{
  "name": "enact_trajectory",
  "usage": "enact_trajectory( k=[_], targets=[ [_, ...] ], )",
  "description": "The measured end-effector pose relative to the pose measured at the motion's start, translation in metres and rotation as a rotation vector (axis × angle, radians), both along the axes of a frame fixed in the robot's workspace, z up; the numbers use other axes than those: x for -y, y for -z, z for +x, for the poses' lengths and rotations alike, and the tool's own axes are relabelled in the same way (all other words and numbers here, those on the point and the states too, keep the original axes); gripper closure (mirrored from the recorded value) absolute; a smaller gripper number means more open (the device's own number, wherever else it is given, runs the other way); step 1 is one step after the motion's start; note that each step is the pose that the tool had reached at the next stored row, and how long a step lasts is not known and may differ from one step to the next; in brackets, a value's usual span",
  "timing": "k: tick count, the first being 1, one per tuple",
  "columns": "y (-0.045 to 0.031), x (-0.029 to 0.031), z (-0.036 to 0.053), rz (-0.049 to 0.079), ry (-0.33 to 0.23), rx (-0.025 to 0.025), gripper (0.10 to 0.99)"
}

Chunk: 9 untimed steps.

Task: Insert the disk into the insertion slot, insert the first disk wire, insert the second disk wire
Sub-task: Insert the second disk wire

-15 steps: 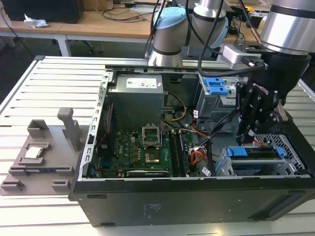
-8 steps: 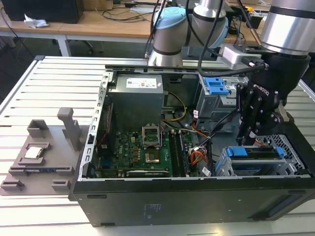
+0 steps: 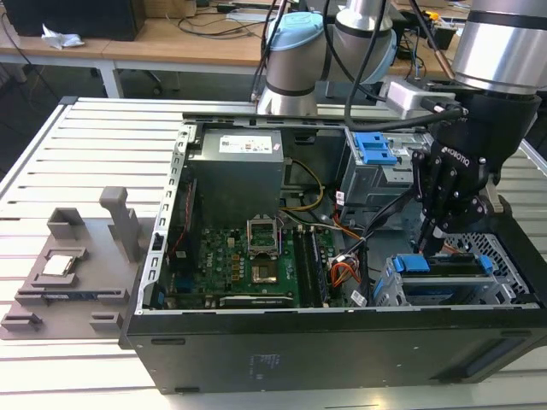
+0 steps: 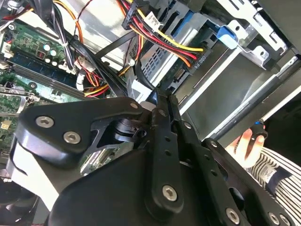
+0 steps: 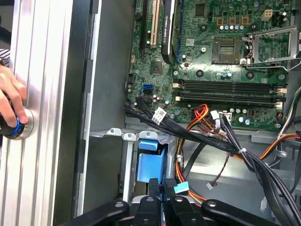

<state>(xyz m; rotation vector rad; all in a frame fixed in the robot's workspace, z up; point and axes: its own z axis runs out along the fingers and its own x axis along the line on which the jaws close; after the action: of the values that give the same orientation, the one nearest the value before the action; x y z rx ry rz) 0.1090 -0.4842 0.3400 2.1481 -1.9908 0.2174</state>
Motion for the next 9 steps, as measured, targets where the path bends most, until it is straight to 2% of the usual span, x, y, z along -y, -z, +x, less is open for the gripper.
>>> enact_trajectory(
  k=[4,6,8,9],
  targets=[
    [0.0,0.0001,0.0007,0.0,0.0,-0.0001,0.937],
    [-0.0017,0.0001,0.0051,-0.002,0.0,-0.0025,0.937],
    [-0.0087,0.0001,0.0081,-0.002,0.0,-0.0061,0.937],
    [-0.0095,0.0008,0.0089,0.0,0.0,-0.0079,0.937]
  ],
)
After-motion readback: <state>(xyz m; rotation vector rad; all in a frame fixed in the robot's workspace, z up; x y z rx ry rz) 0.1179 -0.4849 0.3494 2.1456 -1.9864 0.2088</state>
